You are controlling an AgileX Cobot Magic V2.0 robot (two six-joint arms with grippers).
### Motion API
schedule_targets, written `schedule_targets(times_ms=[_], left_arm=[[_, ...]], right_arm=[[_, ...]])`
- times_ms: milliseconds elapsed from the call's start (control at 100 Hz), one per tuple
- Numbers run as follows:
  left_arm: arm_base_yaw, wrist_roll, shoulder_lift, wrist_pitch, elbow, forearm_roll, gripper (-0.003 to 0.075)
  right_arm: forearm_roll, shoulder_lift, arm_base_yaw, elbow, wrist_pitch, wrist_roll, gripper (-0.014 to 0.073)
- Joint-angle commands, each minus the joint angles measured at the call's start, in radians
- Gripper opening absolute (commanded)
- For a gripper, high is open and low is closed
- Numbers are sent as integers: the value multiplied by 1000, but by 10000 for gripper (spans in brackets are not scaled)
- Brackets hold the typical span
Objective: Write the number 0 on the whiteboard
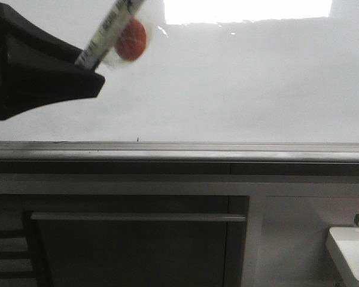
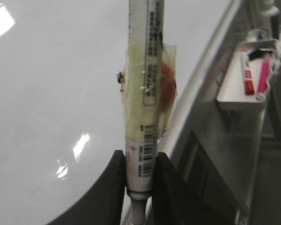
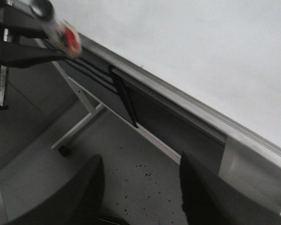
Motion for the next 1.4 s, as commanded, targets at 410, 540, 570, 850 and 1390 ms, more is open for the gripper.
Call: schedule_targets(times_ms=[410, 540, 570, 850, 1390], left_arm=[[-9, -8, -21, -98, -27, 148, -20], [-9, -8, -21, -98, -27, 143, -20], [-9, -8, -21, -98, -27, 135, -20], [-9, -8, -21, -93, -27, 106, -20], [-9, -8, -21, -95, -27, 106, -20]], right_arm=[[32, 229, 287, -138, -240, -106, 362], [32, 269, 304, -174, -237, -106, 362], [34, 276, 307, -181, -232, -106, 362], [37, 332, 356, -226, -221, -106, 361], [41, 356, 368, -226, -264, -106, 262]])
